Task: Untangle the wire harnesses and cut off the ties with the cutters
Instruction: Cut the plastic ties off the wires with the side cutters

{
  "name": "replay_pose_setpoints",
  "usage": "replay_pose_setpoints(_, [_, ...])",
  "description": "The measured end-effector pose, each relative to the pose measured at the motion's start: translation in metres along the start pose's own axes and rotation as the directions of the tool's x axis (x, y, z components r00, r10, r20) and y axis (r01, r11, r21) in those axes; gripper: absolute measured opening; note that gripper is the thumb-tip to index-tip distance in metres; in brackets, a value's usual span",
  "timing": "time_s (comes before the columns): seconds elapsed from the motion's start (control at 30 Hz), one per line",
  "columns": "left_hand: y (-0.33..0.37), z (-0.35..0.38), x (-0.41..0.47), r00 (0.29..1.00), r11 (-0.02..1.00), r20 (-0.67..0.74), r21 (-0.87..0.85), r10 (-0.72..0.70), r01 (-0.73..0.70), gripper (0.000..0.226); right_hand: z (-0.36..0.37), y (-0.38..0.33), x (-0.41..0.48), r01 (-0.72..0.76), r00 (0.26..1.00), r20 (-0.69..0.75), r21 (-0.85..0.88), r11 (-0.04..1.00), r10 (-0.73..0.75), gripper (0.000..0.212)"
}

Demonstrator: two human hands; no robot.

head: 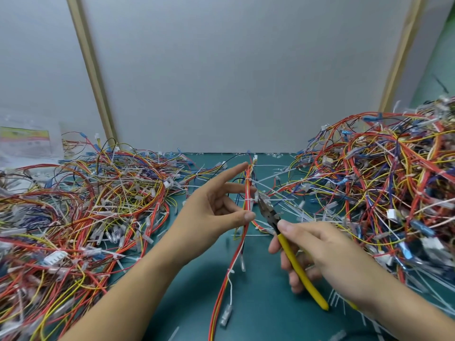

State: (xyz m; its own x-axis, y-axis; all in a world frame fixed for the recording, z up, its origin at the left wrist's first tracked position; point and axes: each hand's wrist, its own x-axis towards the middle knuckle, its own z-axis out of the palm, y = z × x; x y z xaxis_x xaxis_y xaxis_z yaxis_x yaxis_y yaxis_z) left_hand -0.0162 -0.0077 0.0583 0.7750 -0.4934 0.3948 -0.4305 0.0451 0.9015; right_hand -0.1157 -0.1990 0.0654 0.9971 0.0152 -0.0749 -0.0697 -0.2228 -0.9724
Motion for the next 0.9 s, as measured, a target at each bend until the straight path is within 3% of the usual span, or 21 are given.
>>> replay_pose_setpoints(0.9, [0.0011,0.0024,-0.0019,1.0,1.0,0.025,-0.003,-0.002,0.002,0.08,0.0021,0.0021,0.0013,-0.021,1.0,0.018,-0.022,1.0,0.021,0.054])
